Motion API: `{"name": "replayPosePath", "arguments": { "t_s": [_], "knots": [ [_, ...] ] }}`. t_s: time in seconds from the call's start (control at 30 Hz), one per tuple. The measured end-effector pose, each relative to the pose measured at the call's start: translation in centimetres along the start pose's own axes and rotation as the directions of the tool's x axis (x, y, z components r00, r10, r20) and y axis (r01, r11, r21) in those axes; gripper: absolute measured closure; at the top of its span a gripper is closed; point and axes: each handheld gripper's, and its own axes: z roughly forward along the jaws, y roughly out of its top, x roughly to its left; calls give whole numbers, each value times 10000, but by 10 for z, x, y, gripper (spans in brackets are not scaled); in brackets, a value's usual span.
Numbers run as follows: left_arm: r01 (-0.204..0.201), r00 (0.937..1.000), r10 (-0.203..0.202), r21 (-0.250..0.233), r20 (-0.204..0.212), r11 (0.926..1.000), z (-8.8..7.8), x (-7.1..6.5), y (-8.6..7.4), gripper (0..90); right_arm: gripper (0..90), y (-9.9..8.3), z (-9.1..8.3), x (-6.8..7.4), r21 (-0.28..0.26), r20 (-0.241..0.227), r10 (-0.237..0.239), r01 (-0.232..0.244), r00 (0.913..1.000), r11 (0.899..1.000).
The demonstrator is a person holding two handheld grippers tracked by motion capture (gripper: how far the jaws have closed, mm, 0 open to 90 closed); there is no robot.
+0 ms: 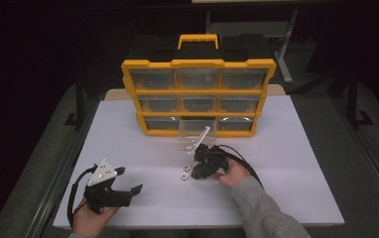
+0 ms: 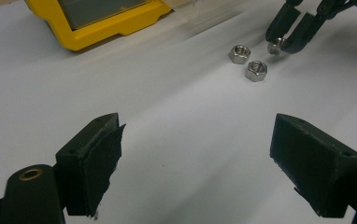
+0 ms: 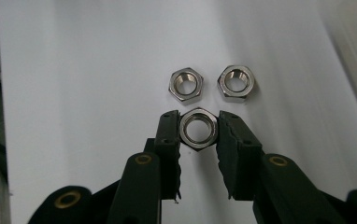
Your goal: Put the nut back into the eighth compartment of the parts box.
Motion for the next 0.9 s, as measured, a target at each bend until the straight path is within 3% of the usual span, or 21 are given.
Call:
{"name": "replayPosePath", "arguments": {
  "t_s": [0.47,0.73,0.9],
  "knots": [
    [154,9999,-153,-82,2,9998,-1,0,0,160,693,22,-41,-3,-419,-20,-388,387,9992,9984],
    [63,10000,-63,-83,-20,9999,-2,1,0,160,693,32,-58,-6,-592,-143,-497,488,9987,9971],
    [-97,9999,97,84,-32,9999,-3,3,0,160,693,43,-74,-9,-818,53,-619,622,9981,9947]
  ]
}}
